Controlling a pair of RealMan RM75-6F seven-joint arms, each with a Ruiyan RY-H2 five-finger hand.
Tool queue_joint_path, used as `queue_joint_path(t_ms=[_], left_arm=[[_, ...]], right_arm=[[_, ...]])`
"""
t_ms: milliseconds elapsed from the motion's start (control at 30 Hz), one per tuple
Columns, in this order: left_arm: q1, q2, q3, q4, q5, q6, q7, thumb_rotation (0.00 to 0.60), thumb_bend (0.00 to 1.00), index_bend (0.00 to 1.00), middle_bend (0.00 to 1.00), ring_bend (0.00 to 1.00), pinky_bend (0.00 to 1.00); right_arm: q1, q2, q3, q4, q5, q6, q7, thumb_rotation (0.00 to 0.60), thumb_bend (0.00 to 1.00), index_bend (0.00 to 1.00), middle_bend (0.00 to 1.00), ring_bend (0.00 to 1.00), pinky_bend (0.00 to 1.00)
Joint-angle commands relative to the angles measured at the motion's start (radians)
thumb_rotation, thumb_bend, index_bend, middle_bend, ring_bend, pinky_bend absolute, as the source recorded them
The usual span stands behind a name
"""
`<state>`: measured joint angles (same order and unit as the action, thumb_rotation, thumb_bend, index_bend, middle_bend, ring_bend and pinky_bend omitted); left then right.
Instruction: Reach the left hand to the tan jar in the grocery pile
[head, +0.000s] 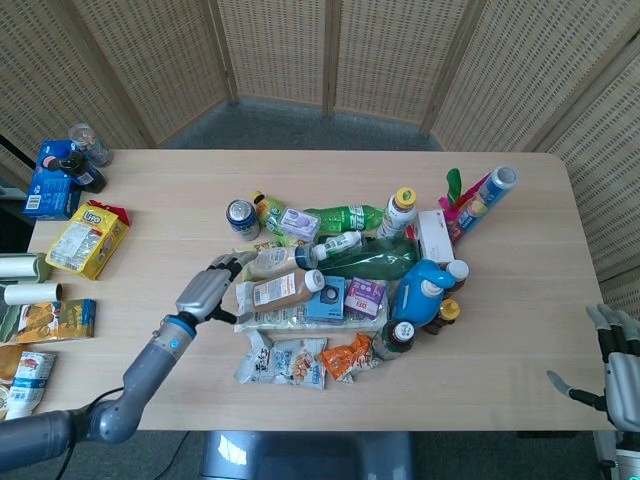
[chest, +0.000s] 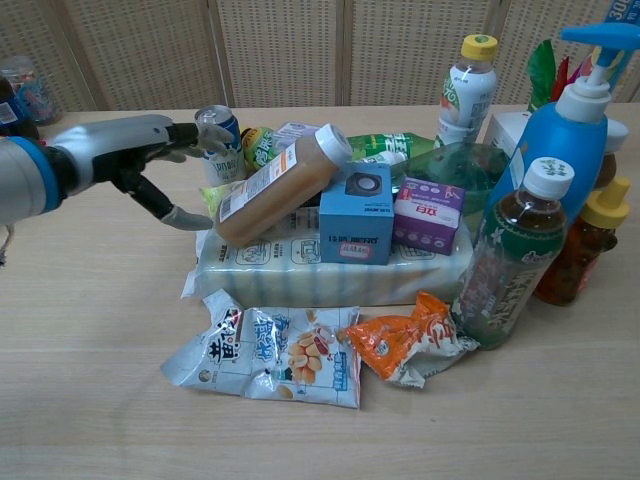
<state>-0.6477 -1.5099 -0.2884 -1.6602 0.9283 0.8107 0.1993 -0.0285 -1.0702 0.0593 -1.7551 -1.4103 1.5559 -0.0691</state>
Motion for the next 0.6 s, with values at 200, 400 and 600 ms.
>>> queue_joint_path(t_ms=[200,400,600], left_arm=[[-0.087,-0.094,-0.021,0.074,-0.024,-0.056,-0.087,0.6,0.27,0.0,0.0,0.0,0.0],[-0.117,-0.185,-0.009,0.157,0.01,0.004,-0.086,0.6,0.27,0.16,0.04,0.1,0.03],[-0.109,-0.289,0.014,0.257,0.092,0.138,-0.074,0.6,0.28,0.63,0.63,0.7,0.66]], right_arm=[[0.0,-0.002,0.005,0.007,0.012,-0.015,0.01,0.493,0.04,0.0,0.0,0.0,0.0],[-0.006,-0.006,0.005,0.016,0.016,-0.015,0.027,0.493,0.03,0.0,0.0,0.0,0.0],[-0.022,-0.001,0.004,0.022,0.017,0.002,0.039,0.494,0.03,0.0,0.0,0.0,0.0]])
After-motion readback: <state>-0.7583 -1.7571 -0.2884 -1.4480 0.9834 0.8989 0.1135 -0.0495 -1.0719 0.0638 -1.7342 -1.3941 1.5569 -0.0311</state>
